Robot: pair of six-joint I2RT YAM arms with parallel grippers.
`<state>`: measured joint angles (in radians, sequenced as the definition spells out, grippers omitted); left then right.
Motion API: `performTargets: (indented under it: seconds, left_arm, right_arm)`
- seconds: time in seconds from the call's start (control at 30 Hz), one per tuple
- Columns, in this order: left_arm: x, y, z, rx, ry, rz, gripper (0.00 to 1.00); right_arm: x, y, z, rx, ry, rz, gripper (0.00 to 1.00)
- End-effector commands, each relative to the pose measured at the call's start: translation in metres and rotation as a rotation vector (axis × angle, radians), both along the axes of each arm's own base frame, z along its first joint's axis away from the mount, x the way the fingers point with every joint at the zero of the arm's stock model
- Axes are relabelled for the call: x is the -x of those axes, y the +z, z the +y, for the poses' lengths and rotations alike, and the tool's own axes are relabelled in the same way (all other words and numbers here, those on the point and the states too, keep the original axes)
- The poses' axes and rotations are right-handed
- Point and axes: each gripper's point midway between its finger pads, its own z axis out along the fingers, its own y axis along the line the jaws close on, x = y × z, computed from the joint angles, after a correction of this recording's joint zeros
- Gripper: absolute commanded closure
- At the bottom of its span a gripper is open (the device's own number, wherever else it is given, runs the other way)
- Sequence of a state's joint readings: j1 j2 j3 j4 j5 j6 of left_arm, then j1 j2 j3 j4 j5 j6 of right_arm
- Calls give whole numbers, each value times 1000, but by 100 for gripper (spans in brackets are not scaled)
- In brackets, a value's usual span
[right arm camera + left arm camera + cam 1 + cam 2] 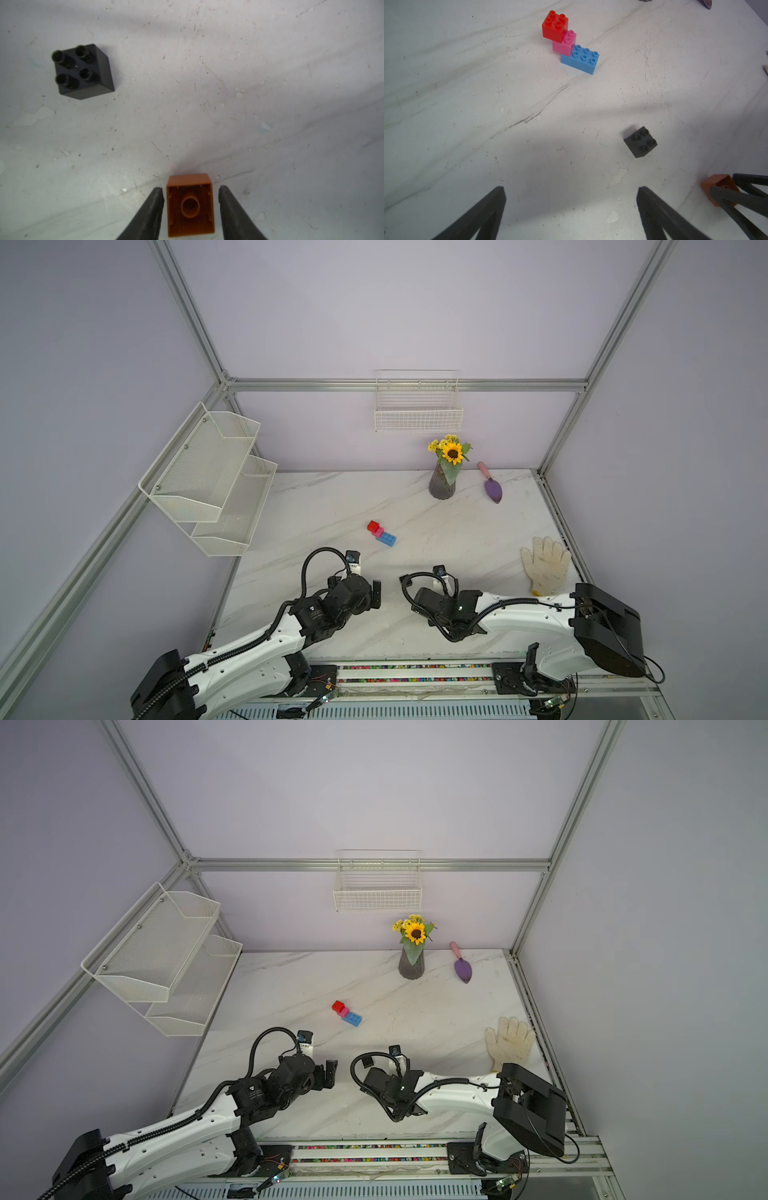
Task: Assemble the letter v with lego
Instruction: Pick up the lego brick from the center of the board.
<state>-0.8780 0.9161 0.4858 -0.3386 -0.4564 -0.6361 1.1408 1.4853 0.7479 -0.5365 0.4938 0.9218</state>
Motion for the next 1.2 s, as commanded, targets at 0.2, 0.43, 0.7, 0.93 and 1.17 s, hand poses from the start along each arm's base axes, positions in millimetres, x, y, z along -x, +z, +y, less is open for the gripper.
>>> performTargets:
  seconds: [0.2, 0.43, 0.7, 0.93, 1.17]
  left_arm:
    - [-4, 5, -3, 44, 20, -24, 0]
    - [-3, 6, -1, 50, 25, -28, 0]
    - [-4, 6, -3, 50, 23, -31, 0]
    - [-8, 8, -16, 94, -22, -62, 0]
    - [-12, 12, -35, 165, -75, -100, 0]
  right_arm:
    - [4, -10, -5, 23, -19, 16, 57]
    - [5, -14, -2, 20, -6, 28, 66]
    - [1, 25, 25, -173, 68, -22, 73]
    - [-18, 40, 32, -605, 59, 109, 70]
    - [-47, 26, 34, -997, 8, 296, 63]
